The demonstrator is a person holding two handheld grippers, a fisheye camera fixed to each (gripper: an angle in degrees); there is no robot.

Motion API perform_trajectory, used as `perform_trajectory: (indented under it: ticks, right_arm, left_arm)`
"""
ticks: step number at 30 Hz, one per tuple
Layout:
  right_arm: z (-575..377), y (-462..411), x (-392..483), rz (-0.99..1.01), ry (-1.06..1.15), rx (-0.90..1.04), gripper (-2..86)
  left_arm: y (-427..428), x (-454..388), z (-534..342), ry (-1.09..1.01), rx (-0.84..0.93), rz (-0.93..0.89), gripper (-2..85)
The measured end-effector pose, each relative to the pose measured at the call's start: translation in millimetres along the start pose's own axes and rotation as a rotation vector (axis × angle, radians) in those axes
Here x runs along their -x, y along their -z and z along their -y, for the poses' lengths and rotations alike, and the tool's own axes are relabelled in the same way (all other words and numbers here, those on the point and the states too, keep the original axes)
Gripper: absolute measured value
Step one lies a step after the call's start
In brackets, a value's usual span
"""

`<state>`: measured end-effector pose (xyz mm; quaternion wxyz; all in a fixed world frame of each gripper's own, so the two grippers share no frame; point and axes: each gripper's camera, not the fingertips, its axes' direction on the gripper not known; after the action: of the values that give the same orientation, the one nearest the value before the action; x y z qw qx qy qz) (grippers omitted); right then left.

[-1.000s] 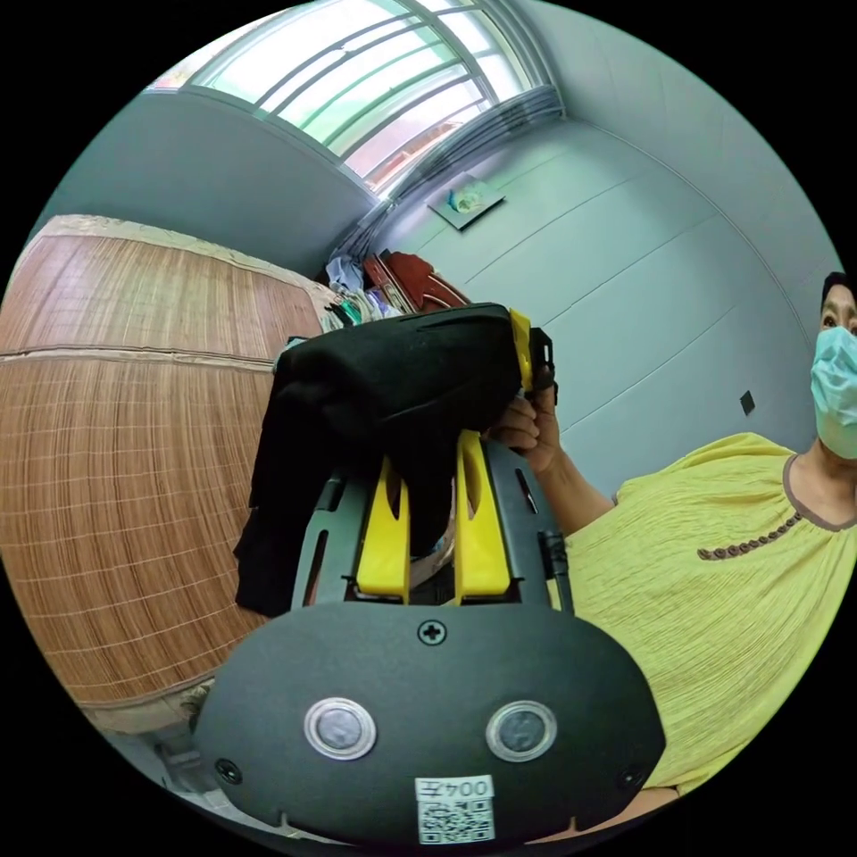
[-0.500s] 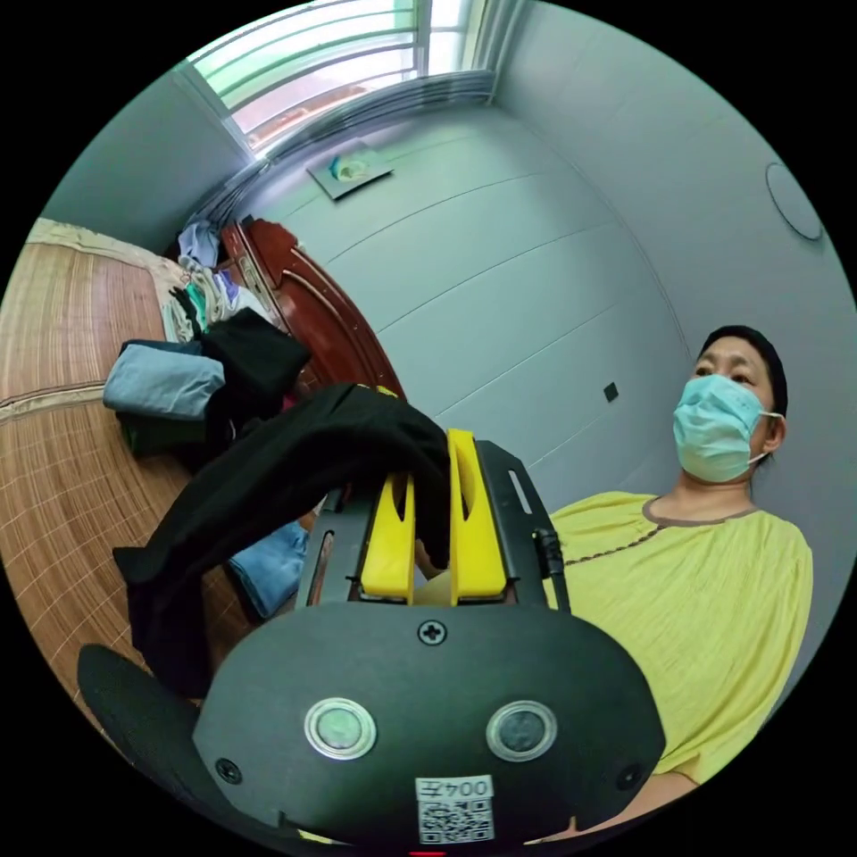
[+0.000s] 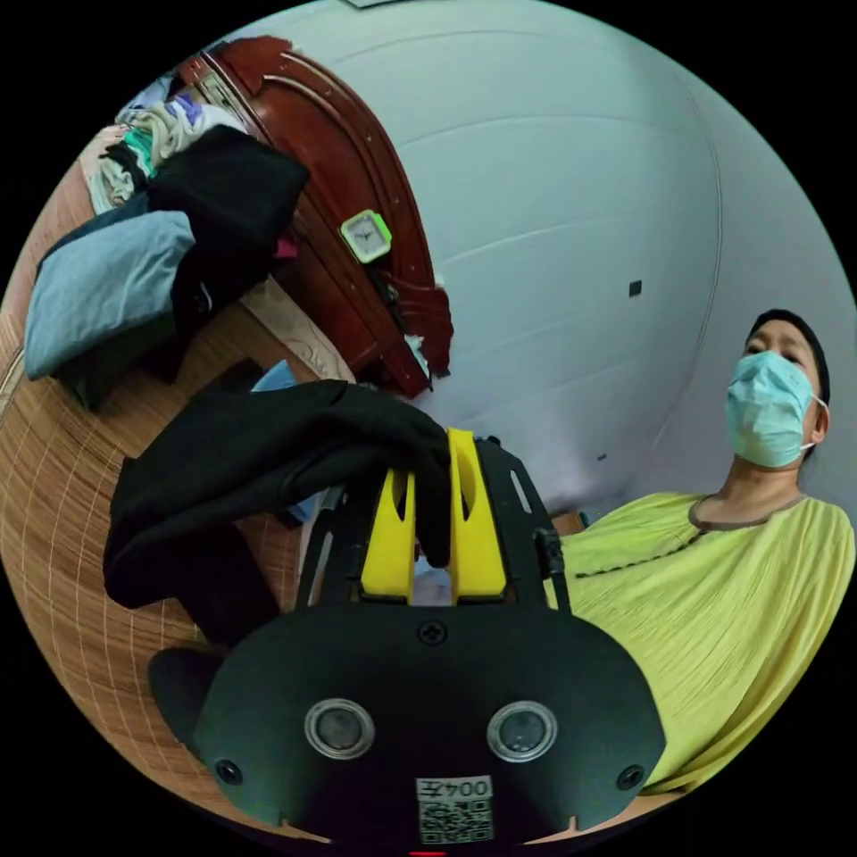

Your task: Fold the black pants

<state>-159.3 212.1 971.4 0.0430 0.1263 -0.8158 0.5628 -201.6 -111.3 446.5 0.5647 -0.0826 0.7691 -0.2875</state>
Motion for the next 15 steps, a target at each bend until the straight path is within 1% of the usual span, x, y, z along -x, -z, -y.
perform_trajectory:
  ticks: [2,4,6,8,11,15]
  right_arm:
    - [-15,-10,-35,0.023,0.013,-0.014,19.7]
    - [-33,-10,-81,0.112,0.050,-0.093,12.8]
    - [-46,-8,-106,0.117,0.095,-0.149,9.7]
    - [-59,-9,-120,0.051,0.147,-0.162,8.8]
    - [-90,-8,-133,0.064,0.201,-0.215,8.4]
    - [-159,-28,-105,0.012,0.287,-0.297,6.2]
  left_arm:
    - [-16,29,-3,-0.032,0.070,-0.031,7.8]
    - [-30,66,-13,-0.064,0.099,-0.084,7.8]
    - [-37,88,-19,-0.111,0.143,-0.099,7.7]
    - [-40,102,-26,-0.157,0.171,-0.098,7.8]
    - [-35,103,-45,-0.247,0.197,-0.128,7.8]
    - [-3,77,-89,-0.317,0.193,-0.189,7.9]
